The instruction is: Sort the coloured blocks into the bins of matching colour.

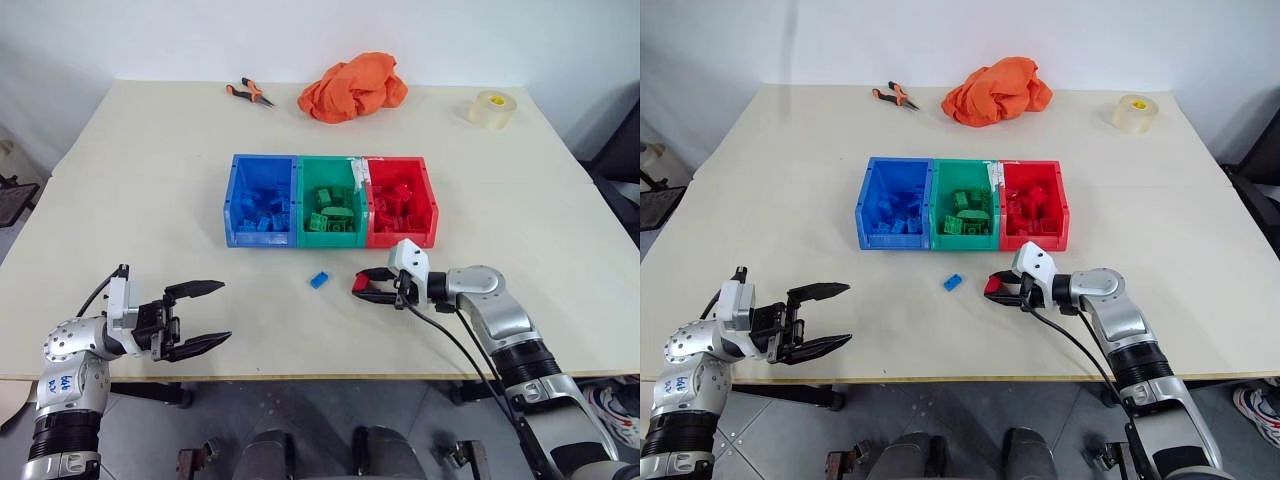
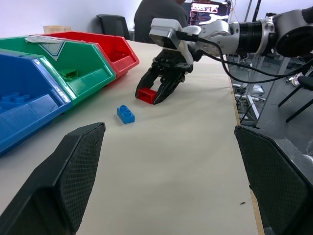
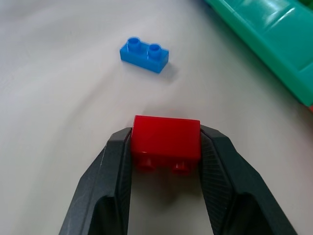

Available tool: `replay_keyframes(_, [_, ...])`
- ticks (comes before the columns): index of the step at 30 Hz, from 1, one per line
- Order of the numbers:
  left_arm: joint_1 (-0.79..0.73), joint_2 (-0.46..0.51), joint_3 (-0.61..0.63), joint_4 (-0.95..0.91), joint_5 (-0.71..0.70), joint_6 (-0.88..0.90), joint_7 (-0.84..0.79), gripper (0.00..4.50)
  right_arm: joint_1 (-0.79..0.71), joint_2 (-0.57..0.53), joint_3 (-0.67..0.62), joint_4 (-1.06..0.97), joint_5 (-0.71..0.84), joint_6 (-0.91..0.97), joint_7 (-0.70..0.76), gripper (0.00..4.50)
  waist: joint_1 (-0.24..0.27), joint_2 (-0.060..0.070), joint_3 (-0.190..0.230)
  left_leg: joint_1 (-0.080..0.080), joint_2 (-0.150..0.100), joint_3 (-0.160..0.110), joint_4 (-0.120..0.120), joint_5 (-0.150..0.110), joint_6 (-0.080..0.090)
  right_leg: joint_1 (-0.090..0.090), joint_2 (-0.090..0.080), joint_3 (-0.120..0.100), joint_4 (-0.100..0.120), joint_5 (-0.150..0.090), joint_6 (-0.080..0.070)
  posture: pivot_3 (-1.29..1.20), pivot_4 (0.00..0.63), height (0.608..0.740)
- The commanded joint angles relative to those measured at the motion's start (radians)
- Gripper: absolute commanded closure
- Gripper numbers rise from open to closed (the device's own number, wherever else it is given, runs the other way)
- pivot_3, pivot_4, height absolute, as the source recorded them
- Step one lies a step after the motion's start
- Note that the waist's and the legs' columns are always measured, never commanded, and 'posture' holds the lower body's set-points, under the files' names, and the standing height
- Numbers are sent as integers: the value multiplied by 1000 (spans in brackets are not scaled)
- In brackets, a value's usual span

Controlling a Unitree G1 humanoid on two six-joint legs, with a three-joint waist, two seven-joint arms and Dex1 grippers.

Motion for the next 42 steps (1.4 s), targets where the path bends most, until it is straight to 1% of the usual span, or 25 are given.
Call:
replay_keyframes(1, [-12, 1, 8, -12, -6, -16, 0, 0, -8, -52, -106, -123, 61, 65, -43, 3007, 2, 0, 0, 0, 0, 0, 0, 0, 0, 0, 0, 0, 0, 0, 0, 0, 150, 740])
replay_keyframes(5, [-27, -3, 0, -9, -2, -16, 6, 0, -71, -89, -185, -100, 70, 95, -110, 3007, 2, 0, 0, 0, 0, -1, 0, 0, 0, 0, -1, 1, 0, 0, 0, 0, 150, 740])
replay_keyframes(9, [-50, -11, -12, 2, 6, -19, 11, 0, -174, -93, -219, 10, 59, 69, -145, 3007, -1, 0, 0, 0, 0, 0, 0, 0, 0, 0, 0, 0, -1, 0, 0, 0, 150, 740])
replay_keyframes(13, [-93, -28, -34, 38, 19, -31, 8, 0, -364, -64, -191, 313, -20, -40, -190, 3007, -4, 0, 0, 0, 0, 4, -1, 0, 0, -2, 1, -1, -1, 0, 0, 0, 150, 740])
replay_keyframes(15, [-106, -34, -39, 48, 21, -36, 8, 0, -416, -45, -190, 413, -40, -88, -212, 2276, -4, 0, 0, 0, 0, 5, -1, 0, 0, -3, 1, -2, 2, 0, 0, 0, 150, 740])
replay_keyframes(16, [-112, -37, -41, 50, 22, -37, 9, 0, -434, -40, -188, 450, -50, -113, -217, 2047, -4, 0, 0, 0, 0, 5, -1, 0, 0, -4, 1, -2, 3, 0, 0, 0, 150, 740])
replay_keyframes(17, [-116, -39, -43, 53, 23, -40, 8, 0, -447, -36, -186, 477, -58, -134, -218, 1723, -3, 0, 0, 0, 0, 5, -1, 0, 0, -5, 1, -2, 5, 0, 0, 0, 150, 740])
replay_keyframes(19, [-122, -43, -47, 51, 25, -41, 10, 0, -462, -34, -185, 501, -63, -163, -213, 1073, -1, 0, 0, -1, -1, 5, 0, 0, 0, -6, 0, -1, 8, 0, 0, 0, 150, 740])
replay_keyframes(20, [-123, -44, -48, 51, 25, -42, 11, 0, -464, -34, -186, 499, -62, -170, -207, 639, 0, 0, 0, -1, -1, 4, 0, 0, 0, -6, 0, -1, 9, 0, 0, 0, 150, 740])
replay_keyframes(22, [-122, -44, -48, 49, 24, -42, 11, 0, -453, -42, -189, 469, -53, -173, -187, 40, -1, 0, 0, -2, -1, 5, 0, 0, 1, -7, 0, -1, 8, 0, 0, 0, 150, 740])
replay_keyframes(26, [-121, -41, -46, 53, 21, -42, 5, 0, -374, -77, -198, 326, -10, -123, -110, 40, 0, 0, 0, -1, -1, 4, 0, 0, 1, -7, 0, -1, 9, 0, 0, 0, 150, 740])
replay_keyframes(30, [-128, -35, -44, 68, 21, -44, -1, 0, -169, -178, -208, 80, 84, -68, 68, 40, 7, 0, 0, -1, -1, 1, 1, 0, 1, -5, 0, -1, 8, 0, 0, 0, 150, 740])
replay_keyframes(33, [-144, -25, -38, 94, 24, -49, -7, 0, 25, -310, -247, -72, 151, -27, 202, 40, 25, 0, 0, -1, -1, 1, 1, 0, 2, -3, 0, -1, 6, 0, 0, 0, 150, 740])
replay_keyframes(38, [-157, -7, -22, 129, 25, -59, -14, 0, 240, -466, -326, -186, 199, -6, 288, 40, 25, 1, 0, 0, 0, 6, 1, -1, 2, 2, 1, -3, -6, 0, 0, 0, 150, 740])
replay_keyframes(42, [-150, 7, -12, 132, 21, -60, -13, 0, 342, -528, -376, -254, 212, 21, 285, 40, 21, 1, 0, 2, 2, 7, 0, -1, 2, 2, 1, -2, -6, 0, 0, 0, 150, 740])
